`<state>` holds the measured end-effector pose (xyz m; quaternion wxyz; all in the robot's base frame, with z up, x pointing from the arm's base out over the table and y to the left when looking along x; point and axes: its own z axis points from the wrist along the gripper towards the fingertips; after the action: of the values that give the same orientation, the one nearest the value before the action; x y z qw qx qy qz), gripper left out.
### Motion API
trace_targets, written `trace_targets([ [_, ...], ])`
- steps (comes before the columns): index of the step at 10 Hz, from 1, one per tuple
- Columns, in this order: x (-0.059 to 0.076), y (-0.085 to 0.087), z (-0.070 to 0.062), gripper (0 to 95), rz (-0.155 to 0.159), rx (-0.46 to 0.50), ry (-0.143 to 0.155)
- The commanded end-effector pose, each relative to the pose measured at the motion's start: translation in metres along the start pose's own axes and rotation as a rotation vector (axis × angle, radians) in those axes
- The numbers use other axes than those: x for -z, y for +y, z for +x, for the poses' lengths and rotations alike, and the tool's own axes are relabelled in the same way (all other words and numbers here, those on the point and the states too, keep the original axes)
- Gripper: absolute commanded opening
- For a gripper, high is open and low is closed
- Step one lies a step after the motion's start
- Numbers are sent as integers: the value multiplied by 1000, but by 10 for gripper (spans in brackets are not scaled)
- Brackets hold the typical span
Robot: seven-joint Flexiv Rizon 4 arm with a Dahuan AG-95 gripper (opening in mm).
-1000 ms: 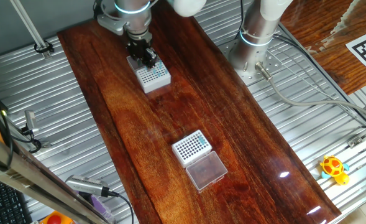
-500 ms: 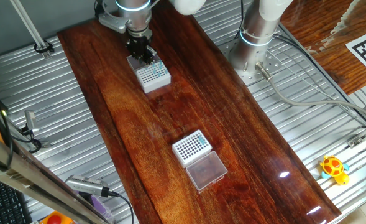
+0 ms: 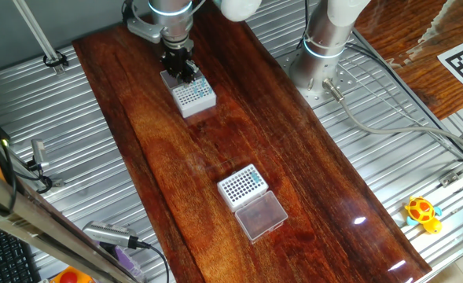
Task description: Transfer all medium pipette tips from one holder to another
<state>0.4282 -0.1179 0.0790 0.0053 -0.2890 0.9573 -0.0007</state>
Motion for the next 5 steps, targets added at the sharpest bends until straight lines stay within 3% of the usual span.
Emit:
trace_targets([
  [1, -2, 1, 2, 190, 1, -1, -1],
  [2, -3, 2, 3, 0, 1, -3, -1],
  [5, -4, 2, 3, 0, -7, -15, -4],
])
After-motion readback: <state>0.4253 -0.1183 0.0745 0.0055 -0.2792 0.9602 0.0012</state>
